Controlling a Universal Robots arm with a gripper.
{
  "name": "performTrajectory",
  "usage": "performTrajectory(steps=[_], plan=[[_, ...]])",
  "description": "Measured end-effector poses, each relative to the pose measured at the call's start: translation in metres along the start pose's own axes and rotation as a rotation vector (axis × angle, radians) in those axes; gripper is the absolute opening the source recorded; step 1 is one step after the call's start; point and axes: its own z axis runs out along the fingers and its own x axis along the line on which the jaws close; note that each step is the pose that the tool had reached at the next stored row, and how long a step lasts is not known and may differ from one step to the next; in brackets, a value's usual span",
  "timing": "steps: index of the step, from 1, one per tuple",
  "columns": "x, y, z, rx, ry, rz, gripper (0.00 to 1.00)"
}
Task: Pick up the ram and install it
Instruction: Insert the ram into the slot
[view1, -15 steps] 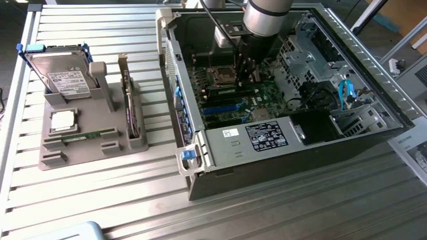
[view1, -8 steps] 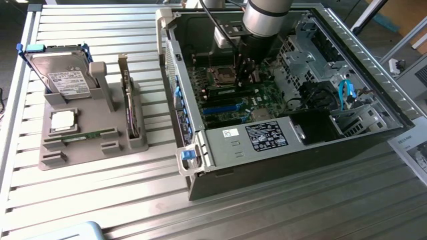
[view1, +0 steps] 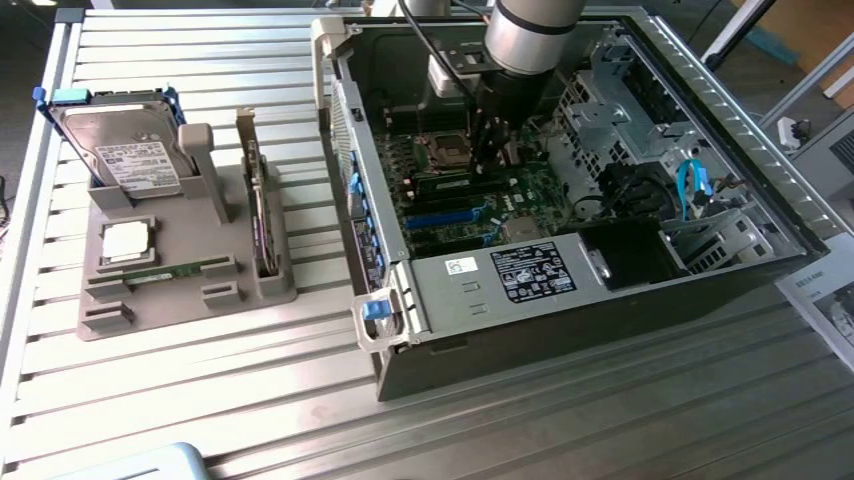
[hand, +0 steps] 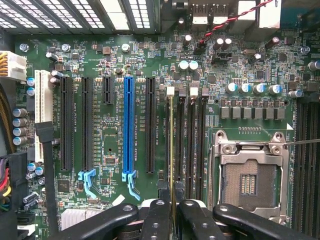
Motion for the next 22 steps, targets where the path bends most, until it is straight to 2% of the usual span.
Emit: performTrajectory(steps=[7,13,22], plan=[[0.0000,0.0004,0.0000,-0.0002,0.0002,0.002,0.14],[0.0003,0.0004,0.0001,-0.0003,0.0040,0.008,0.14],[0.0004,0.0004,0.0011,-0.0003,0.0041,0.008,0.14]])
